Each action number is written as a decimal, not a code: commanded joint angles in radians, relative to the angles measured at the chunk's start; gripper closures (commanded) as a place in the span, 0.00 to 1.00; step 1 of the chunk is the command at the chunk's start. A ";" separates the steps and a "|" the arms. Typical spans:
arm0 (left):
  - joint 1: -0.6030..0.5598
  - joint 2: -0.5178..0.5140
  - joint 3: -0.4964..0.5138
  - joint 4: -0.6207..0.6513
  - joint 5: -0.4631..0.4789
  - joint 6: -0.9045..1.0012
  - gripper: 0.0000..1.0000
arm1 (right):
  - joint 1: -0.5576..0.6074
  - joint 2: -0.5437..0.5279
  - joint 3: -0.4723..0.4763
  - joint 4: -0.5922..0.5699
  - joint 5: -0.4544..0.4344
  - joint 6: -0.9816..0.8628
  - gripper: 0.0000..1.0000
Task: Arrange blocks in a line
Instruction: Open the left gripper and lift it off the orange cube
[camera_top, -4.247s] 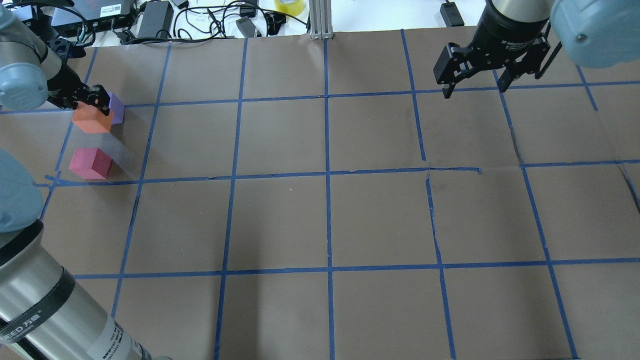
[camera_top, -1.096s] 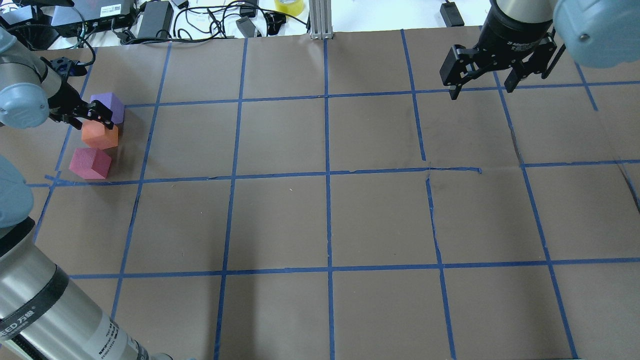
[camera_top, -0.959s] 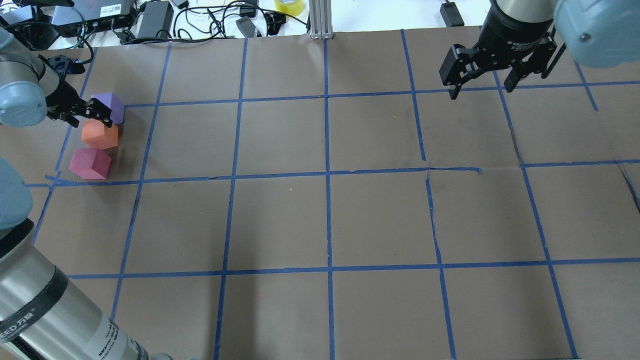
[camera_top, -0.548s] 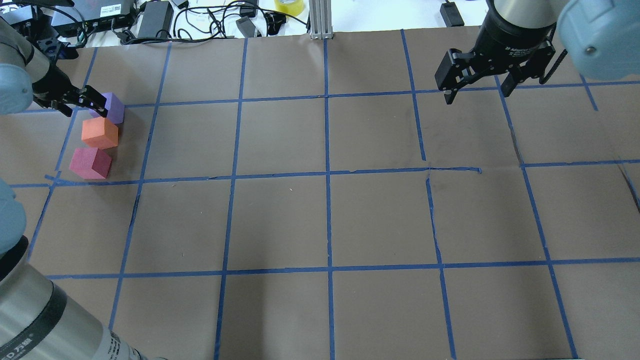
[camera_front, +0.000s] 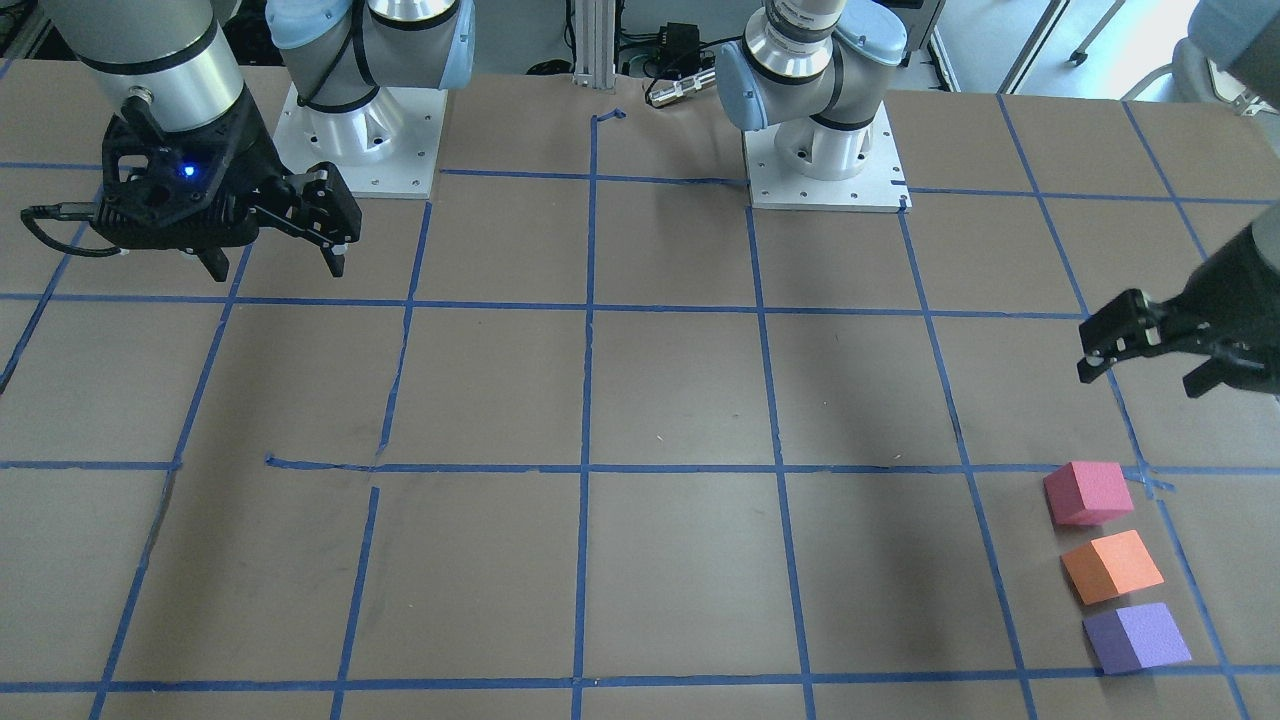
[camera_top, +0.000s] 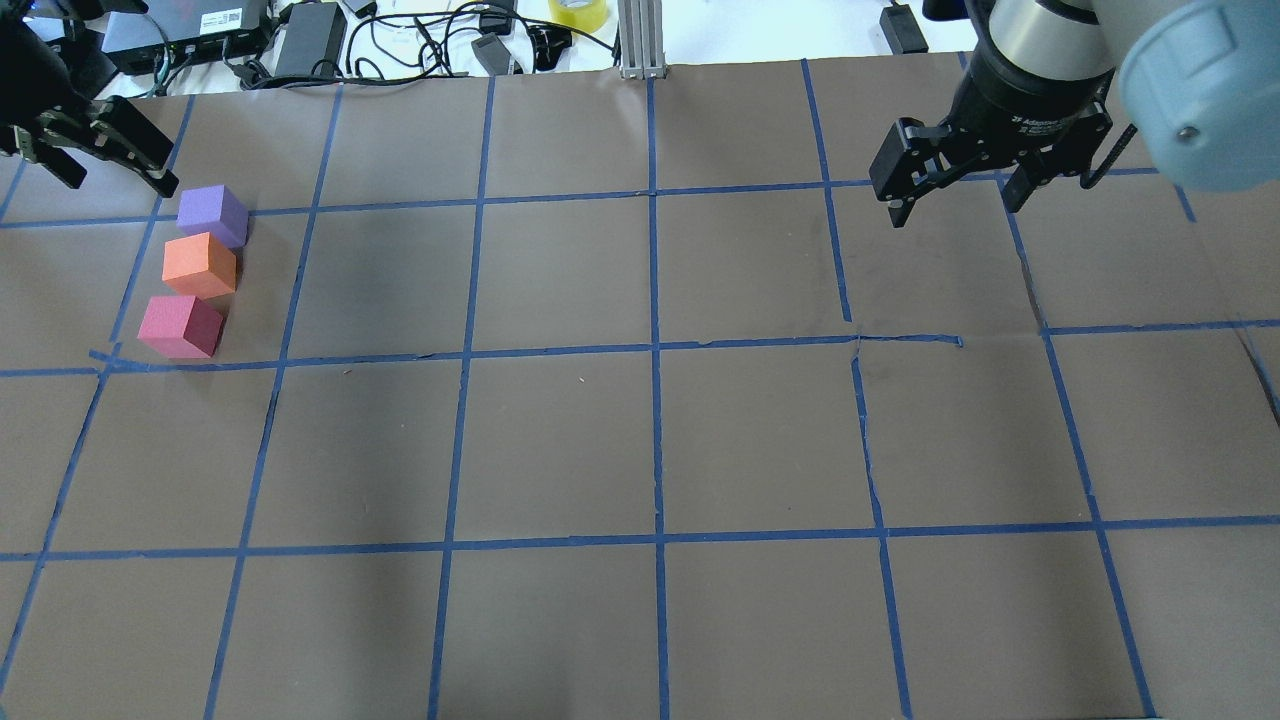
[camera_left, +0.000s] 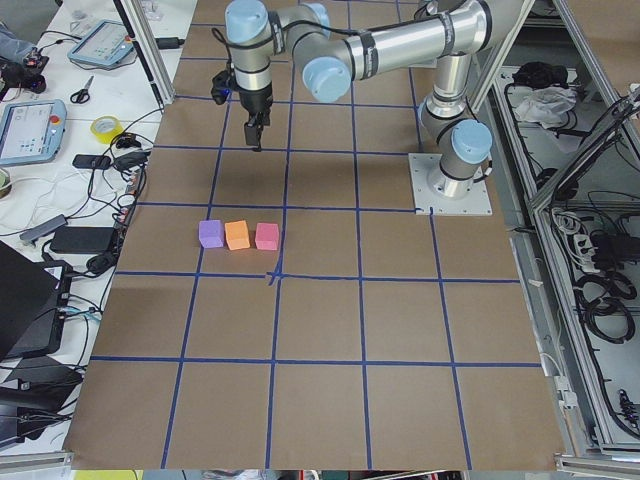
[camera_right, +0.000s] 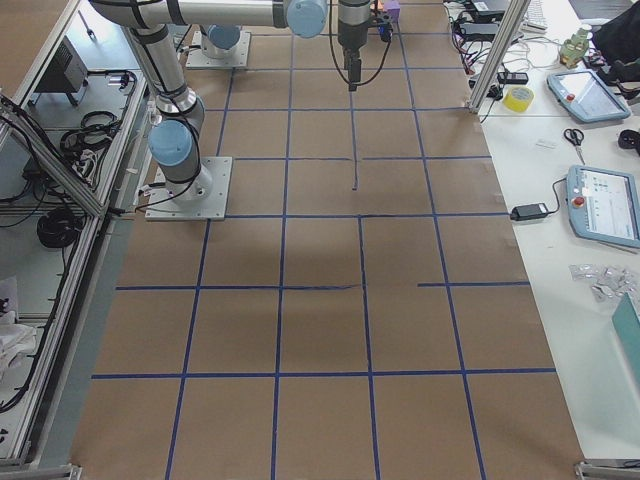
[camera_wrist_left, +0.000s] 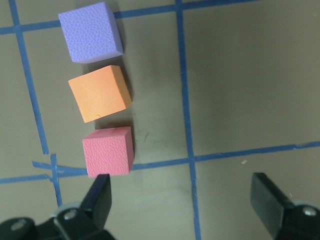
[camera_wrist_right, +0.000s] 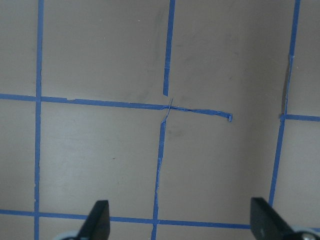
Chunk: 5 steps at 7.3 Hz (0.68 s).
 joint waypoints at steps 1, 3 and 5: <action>-0.137 0.096 -0.001 -0.077 0.033 -0.200 0.00 | 0.021 -0.004 0.008 0.000 0.000 0.000 0.00; -0.264 0.137 -0.013 -0.089 0.034 -0.384 0.00 | 0.030 0.000 0.008 -0.002 -0.012 0.002 0.00; -0.317 0.197 -0.018 -0.164 0.004 -0.469 0.00 | 0.029 0.007 0.011 -0.002 -0.013 0.002 0.00</action>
